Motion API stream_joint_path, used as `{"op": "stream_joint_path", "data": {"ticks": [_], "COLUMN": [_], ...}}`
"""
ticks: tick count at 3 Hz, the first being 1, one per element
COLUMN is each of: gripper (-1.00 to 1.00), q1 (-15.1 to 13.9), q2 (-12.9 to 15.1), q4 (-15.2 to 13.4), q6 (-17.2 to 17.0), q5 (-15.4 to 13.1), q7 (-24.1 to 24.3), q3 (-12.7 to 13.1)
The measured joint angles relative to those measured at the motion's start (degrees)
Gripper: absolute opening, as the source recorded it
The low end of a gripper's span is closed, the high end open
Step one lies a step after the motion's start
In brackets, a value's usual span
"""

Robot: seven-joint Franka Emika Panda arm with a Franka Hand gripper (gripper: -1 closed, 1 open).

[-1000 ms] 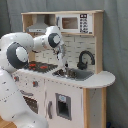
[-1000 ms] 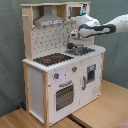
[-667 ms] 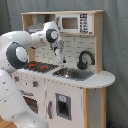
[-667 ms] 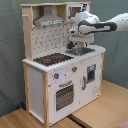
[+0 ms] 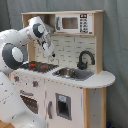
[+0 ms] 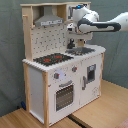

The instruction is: Play with the kitchen

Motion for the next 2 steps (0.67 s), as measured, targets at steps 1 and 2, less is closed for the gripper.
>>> {"op": "stream_joint_path", "data": {"ticks": [1,2], "gripper": [1.0,1.0], "q1": [2.9,4.5], "q2": [-0.7,-1.4], "q4": [0.8,0.5], "q6": [0.0,0.0], "q5": [-4.7,-10.3], "q7": [1.0,2.0], "q3": [-0.1,-0.1]}}
